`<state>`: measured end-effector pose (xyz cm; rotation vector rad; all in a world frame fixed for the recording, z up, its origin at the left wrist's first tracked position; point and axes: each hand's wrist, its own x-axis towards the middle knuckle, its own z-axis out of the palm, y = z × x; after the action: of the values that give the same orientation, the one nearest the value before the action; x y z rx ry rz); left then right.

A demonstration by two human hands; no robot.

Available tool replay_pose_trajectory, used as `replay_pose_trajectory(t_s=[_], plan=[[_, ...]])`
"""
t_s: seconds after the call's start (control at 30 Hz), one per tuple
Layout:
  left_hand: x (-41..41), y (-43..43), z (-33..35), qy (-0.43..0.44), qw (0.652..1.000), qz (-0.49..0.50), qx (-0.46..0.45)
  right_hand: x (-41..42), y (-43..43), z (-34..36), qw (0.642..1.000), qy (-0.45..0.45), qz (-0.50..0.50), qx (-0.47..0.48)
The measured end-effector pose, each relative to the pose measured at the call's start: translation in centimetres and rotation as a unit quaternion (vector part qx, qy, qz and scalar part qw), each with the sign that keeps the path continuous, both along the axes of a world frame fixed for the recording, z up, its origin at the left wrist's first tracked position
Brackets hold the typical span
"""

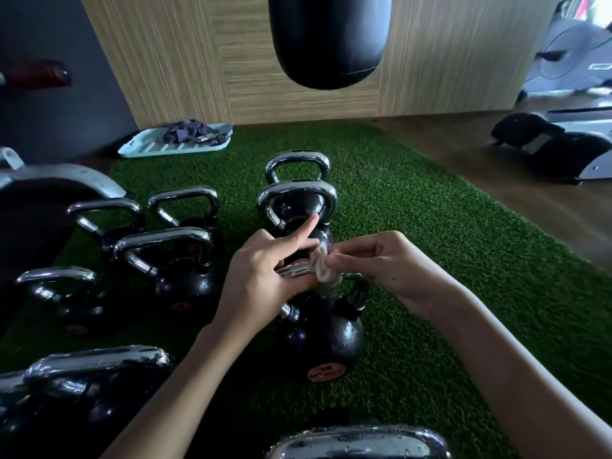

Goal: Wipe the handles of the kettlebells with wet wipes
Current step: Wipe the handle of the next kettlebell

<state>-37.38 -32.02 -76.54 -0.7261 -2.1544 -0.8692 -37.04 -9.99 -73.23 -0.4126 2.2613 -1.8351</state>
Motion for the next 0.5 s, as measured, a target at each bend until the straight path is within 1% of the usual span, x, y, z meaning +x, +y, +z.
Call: replay_pose_trajectory(t_s=[0.03, 0.1, 0.17, 0.2, 0.27, 0.33, 0.4, 0.5], plan=[[0.1, -0.5, -0.1, -0.024, 0.999, 0.006, -0.02, 0.0, 0.2, 0.0, 1.0, -0.01, -0.011, -0.011], [0.4, -1.6, -0.5, -0.065, 0.991, 0.065, -0.094, -0.2, 0.6, -0.1, 0.998, -0.018, -0.053, -0.035], [0.5, -2.5, -1.2, -0.108, 0.97, 0.132, -0.175, -0.7, 1.1, -0.5, 0.991, -0.015, -0.121, -0.061], [0.3, -2.8, -1.4, -0.14, 0.96, 0.141, -0.199, -1.0, 1.4, -0.7, 0.985, -0.015, -0.155, -0.072], [-0.6, -3.1, -1.5, -0.21, 0.946, 0.129, -0.211, -1.6, 1.9, -1.3, 0.976, -0.021, -0.198, -0.083], [-1.8, -3.4, -1.0, -0.257, 0.938, 0.104, -0.209, -2.0, 2.3, -1.7, 0.976, -0.023, -0.205, -0.076], [-2.8, -3.6, -0.3, -0.277, 0.931, 0.071, -0.226, -2.3, 2.6, -2.0, 0.974, -0.029, -0.213, -0.068], [-4.9, -4.2, 0.3, -0.267, 0.92, 0.035, -0.284, -2.8, 3.2, -2.6, 0.971, -0.042, -0.223, -0.074]])
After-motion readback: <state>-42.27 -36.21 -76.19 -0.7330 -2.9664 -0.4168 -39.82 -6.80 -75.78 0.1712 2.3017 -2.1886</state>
